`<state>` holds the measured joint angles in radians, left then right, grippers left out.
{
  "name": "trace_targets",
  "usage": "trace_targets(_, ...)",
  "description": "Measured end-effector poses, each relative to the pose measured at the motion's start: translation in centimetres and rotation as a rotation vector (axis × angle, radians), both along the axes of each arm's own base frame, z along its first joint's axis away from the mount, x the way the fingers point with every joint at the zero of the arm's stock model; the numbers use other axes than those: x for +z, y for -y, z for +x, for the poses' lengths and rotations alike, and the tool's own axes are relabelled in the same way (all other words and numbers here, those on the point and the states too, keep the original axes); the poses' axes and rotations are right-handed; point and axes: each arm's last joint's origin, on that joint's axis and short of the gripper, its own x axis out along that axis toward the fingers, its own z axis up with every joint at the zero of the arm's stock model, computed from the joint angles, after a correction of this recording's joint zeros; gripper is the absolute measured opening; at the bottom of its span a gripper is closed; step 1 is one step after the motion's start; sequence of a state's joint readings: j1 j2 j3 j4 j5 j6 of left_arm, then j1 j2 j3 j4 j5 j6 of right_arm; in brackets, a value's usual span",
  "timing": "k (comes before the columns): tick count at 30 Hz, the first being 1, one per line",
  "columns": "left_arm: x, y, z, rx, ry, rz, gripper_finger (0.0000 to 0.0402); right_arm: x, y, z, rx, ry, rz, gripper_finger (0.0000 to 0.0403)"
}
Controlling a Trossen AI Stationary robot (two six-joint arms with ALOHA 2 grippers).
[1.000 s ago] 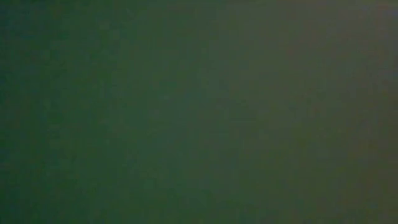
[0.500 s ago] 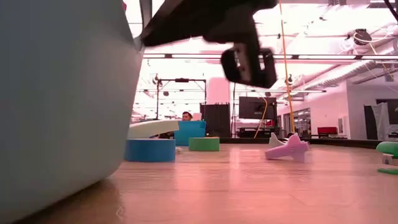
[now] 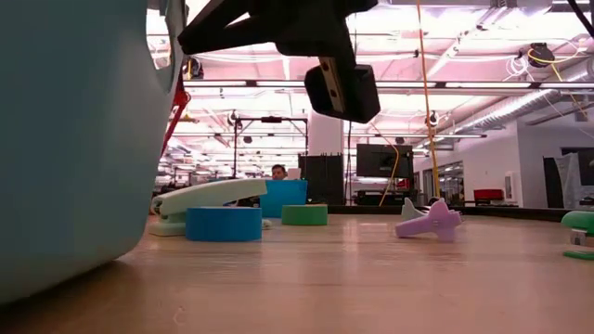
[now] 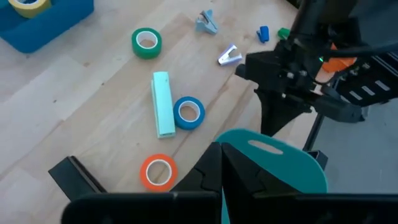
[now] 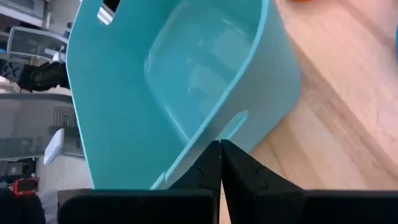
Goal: Pick and place Stapler, Stapler remover, tape
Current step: Adjust the green bin
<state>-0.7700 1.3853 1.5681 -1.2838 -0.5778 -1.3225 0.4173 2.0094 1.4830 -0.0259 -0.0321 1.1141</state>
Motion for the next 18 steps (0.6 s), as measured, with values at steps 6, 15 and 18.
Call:
trace_targets(6, 0.02, -0.01, 0.02, 0.007, 0.007, 0.002, 0.0001, 0.0, 0.0, 0.01, 0.013, -0.007, 0.016, 0.0)
trace_targets(15, 0.08, -0.32, 0.41, 0.021, 0.02, 0.008, 0.0002, 0.37, 0.18, 0.4, -0.008, 0.042, 0.036, 0.0)
trace_targets(18, 0.13, -0.33, 0.54, 0.018, 0.027, 0.006, 0.0001, 0.33, 0.67, 0.61, -0.03, 0.049, 0.014, 0.0)
